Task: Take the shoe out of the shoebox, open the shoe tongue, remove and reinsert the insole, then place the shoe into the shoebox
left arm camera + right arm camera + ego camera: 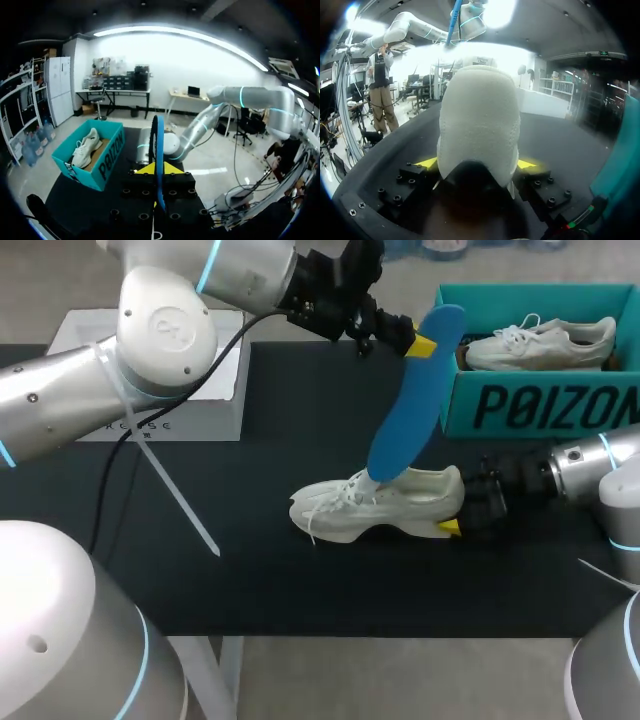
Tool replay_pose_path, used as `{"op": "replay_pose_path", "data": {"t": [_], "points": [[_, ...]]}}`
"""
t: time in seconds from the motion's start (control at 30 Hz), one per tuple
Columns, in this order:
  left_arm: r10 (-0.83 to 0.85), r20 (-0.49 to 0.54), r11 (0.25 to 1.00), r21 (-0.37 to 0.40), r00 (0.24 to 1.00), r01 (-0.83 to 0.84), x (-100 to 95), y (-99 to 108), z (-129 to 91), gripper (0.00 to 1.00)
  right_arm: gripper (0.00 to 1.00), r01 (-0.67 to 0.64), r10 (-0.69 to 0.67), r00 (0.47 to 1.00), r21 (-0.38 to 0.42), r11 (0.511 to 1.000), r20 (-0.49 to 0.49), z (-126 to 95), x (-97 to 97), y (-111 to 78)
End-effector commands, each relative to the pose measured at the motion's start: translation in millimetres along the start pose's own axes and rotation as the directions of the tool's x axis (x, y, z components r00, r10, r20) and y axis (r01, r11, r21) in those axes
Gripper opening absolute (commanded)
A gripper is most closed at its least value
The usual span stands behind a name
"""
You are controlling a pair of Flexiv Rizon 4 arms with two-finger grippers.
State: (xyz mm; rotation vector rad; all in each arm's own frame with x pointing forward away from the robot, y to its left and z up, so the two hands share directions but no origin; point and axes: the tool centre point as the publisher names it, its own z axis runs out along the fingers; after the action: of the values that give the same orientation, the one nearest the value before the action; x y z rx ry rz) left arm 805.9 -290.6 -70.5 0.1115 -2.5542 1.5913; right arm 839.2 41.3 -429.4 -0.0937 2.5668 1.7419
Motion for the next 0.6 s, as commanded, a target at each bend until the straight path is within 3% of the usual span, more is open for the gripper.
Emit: {"op": "replay_pose_path", "data": {"t": [0.03,0.17,0.6], "points": [[-0.141,-0.265,0.985,0.059,0.954,0.162,-17.5,-7,-8,0.00,0.00,-0.001,0.001,1.000,0.002,1.000,0.003,3,1.1,-2.2],[-0.198,-0.331,0.967,0.089,0.922,0.240,-20.1,-8,-21,0.00,0.00,-0.001,0.001,1.000,0.002,1.000,0.003,3,1.1,-2.2],[-0.213,-0.300,0.954,0.140,0.930,0.264,1.2,-15,-41,0.00,0.00,-0.001,0.001,1.000,0.002,1.000,0.003,3,1.1,-2.2]]}}
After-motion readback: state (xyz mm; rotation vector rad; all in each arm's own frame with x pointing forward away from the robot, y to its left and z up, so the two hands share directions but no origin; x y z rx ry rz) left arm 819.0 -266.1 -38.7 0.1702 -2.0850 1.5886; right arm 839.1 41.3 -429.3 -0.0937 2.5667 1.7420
